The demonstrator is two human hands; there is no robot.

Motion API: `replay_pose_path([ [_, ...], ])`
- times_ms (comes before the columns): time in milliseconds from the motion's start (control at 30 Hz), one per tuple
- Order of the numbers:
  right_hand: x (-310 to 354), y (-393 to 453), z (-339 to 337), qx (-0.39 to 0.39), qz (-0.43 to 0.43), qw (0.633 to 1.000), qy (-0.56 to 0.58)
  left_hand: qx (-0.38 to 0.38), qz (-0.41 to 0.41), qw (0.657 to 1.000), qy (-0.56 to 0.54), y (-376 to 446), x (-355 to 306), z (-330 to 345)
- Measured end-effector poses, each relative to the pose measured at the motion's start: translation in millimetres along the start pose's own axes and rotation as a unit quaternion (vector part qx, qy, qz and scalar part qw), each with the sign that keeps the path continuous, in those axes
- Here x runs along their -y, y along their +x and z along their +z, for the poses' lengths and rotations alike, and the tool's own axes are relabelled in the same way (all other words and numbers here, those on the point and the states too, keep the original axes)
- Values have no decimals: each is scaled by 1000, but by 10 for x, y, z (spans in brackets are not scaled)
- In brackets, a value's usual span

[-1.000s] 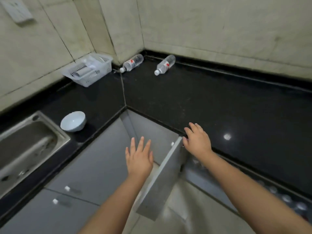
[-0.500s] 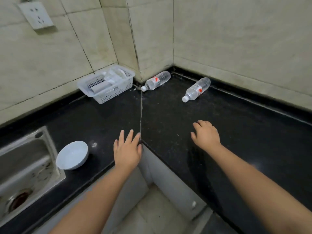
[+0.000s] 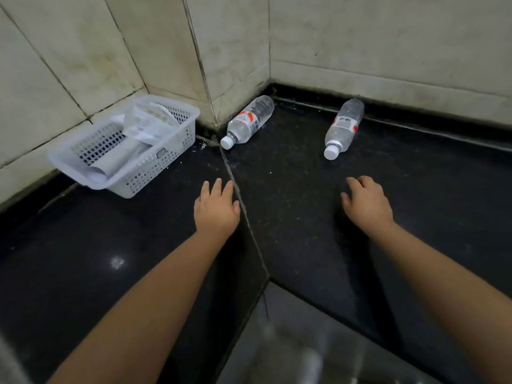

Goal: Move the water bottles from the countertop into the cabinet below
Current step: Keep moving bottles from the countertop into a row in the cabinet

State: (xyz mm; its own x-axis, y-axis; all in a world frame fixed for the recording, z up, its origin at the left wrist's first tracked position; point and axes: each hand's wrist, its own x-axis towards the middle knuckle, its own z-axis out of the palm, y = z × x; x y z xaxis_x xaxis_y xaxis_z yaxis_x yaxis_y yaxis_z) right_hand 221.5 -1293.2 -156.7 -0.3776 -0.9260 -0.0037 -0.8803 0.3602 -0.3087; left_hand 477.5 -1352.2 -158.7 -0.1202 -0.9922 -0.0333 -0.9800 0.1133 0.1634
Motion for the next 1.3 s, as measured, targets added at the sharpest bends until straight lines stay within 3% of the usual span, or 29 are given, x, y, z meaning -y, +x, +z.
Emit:
replay_pose_path([
  [133,258,303,125,-25,45,997,64,-2,4,999,-53,524,97,17],
  [367,486,934,329,-42,24,998,-41,-44,30,992,-115,1387,18,113],
  [500,491,1143,482,-83,37,995,-45,-83,12,977,-197,1691,-25,158],
  [700,387,1219,423,-96,48,993,-51,-109,25,977,-180,1812,-77,140],
  [933,1,493,257,-90,-2,996,-25,-77,78,980,-166,968,-341,192],
  [1167,-396,-1031,-82,-74,-63,995,-35,-60,28,990,-123,-393,-340,-91],
  [1300,-659,-1976,-571,-65,-96,993,24,-32,0,996,-86,-1424,-570,-452],
])
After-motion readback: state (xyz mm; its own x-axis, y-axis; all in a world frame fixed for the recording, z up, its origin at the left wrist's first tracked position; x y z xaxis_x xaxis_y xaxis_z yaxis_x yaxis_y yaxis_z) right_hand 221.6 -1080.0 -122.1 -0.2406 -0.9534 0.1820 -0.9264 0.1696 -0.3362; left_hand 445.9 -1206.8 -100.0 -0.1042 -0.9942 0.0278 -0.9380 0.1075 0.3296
